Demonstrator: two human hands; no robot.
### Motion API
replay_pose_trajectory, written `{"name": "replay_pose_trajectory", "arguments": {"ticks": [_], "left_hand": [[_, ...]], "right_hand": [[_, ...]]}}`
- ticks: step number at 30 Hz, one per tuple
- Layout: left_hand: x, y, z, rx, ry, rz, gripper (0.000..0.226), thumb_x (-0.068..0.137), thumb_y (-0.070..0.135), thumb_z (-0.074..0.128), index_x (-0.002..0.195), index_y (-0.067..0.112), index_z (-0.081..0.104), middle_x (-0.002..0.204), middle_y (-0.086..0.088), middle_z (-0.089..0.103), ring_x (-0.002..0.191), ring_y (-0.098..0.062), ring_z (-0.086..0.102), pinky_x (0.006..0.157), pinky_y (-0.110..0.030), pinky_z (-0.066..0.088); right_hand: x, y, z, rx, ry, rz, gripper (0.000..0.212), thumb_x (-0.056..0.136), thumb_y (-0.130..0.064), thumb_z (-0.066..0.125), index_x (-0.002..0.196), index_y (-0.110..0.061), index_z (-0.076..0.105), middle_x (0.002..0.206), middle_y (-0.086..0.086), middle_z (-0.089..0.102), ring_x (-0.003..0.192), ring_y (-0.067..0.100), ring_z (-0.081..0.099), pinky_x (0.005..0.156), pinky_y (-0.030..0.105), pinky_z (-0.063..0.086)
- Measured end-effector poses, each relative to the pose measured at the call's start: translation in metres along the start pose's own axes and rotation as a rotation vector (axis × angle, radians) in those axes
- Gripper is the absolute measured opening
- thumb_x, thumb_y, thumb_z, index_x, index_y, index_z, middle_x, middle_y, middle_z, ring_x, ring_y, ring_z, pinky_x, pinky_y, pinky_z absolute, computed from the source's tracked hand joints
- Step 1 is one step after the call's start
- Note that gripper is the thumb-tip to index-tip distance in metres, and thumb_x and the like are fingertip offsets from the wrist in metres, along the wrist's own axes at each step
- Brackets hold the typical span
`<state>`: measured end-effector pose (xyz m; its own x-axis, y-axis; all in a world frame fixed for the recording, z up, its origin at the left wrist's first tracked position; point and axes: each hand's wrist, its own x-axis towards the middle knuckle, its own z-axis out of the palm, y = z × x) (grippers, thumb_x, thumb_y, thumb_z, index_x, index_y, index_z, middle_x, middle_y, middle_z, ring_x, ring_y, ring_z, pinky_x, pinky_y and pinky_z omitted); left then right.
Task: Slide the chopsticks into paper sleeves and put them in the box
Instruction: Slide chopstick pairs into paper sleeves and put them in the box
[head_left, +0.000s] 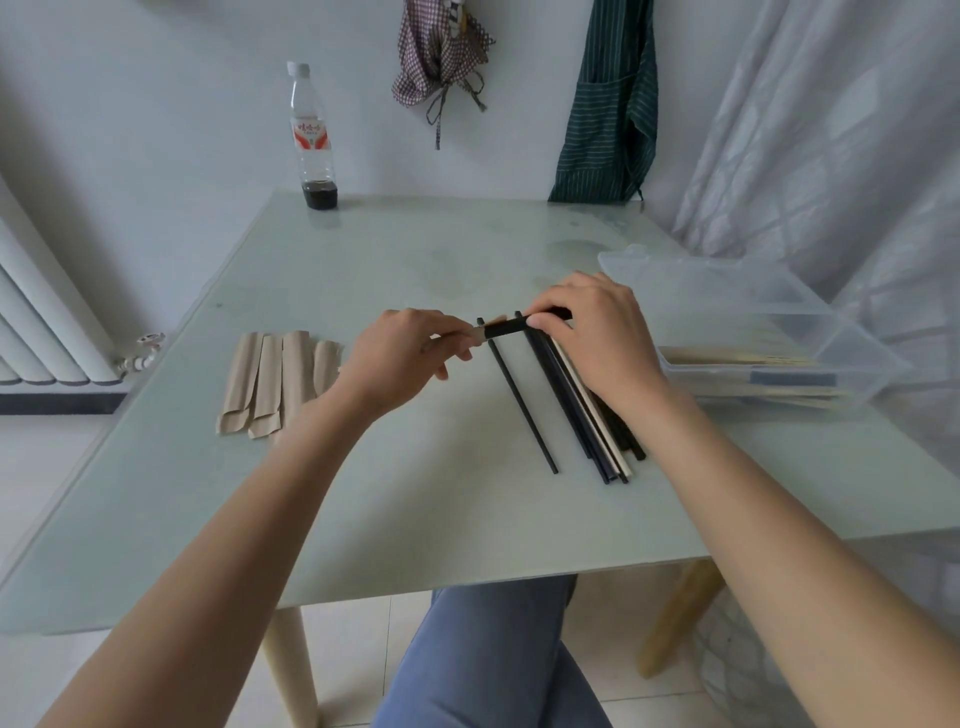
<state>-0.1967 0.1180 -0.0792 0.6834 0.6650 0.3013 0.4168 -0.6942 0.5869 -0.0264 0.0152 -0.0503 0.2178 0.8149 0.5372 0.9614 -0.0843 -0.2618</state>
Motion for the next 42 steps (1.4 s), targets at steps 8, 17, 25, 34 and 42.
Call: {"name": "replay_pose_trajectory", "arguments": {"ticks": [8,17,25,34,42], "left_hand": [[0.014,0.055,0.008,0.063,-0.040,0.031,0.018,0.094,0.028,0.051,0.095,0.030,0.070,0.080,0.019,0.068,0.061,-0.004,0.065,0.067,-0.025,0.046],[0.064,0.142,0.048,0.257,-0.127,0.096,0.017,0.093,0.023,0.051,0.093,0.018,0.067,0.083,0.002,0.069,0.070,-0.016,0.063,0.068,-0.035,0.053],[0.118,0.193,0.112,0.237,-0.390,0.094,0.018,0.086,0.012,0.055,0.096,0.001,0.065,0.090,-0.012,0.068,0.083,-0.025,0.063,0.075,-0.035,0.053],[0.143,0.187,0.152,0.268,-0.438,0.103,0.019,0.079,-0.003,0.053,0.074,0.007,0.069,0.066,-0.007,0.060,0.078,-0.031,0.064,0.068,-0.033,0.051],[0.143,0.178,0.163,0.300,-0.399,0.043,0.018,0.081,0.006,0.057,0.092,0.013,0.070,0.092,-0.010,0.063,0.089,-0.032,0.060,0.062,-0.030,0.042]], "right_hand": [[-0.012,0.021,-0.030,0.050,0.006,0.039,0.015,0.088,-0.020,0.063,0.098,-0.014,0.074,0.088,0.006,0.064,0.087,0.020,0.054,0.075,0.029,0.041],[-0.021,0.085,-0.068,-0.026,-0.144,0.138,0.025,0.088,-0.012,0.061,0.112,-0.019,0.062,0.102,0.003,0.063,0.098,0.022,0.056,0.085,0.040,0.047],[-0.023,0.163,-0.105,-0.355,-0.351,0.318,0.024,0.085,-0.001,0.054,0.095,-0.019,0.068,0.093,0.007,0.061,0.085,0.030,0.058,0.067,0.033,0.047],[-0.025,0.209,-0.090,-0.309,-0.383,0.324,0.034,0.082,0.001,0.058,0.106,-0.022,0.064,0.101,0.008,0.066,0.094,0.028,0.062,0.082,0.037,0.049],[-0.014,0.214,-0.080,-0.219,-0.500,0.346,0.035,0.075,0.012,0.054,0.093,-0.013,0.070,0.098,0.012,0.066,0.088,0.029,0.063,0.077,0.037,0.054]]}}
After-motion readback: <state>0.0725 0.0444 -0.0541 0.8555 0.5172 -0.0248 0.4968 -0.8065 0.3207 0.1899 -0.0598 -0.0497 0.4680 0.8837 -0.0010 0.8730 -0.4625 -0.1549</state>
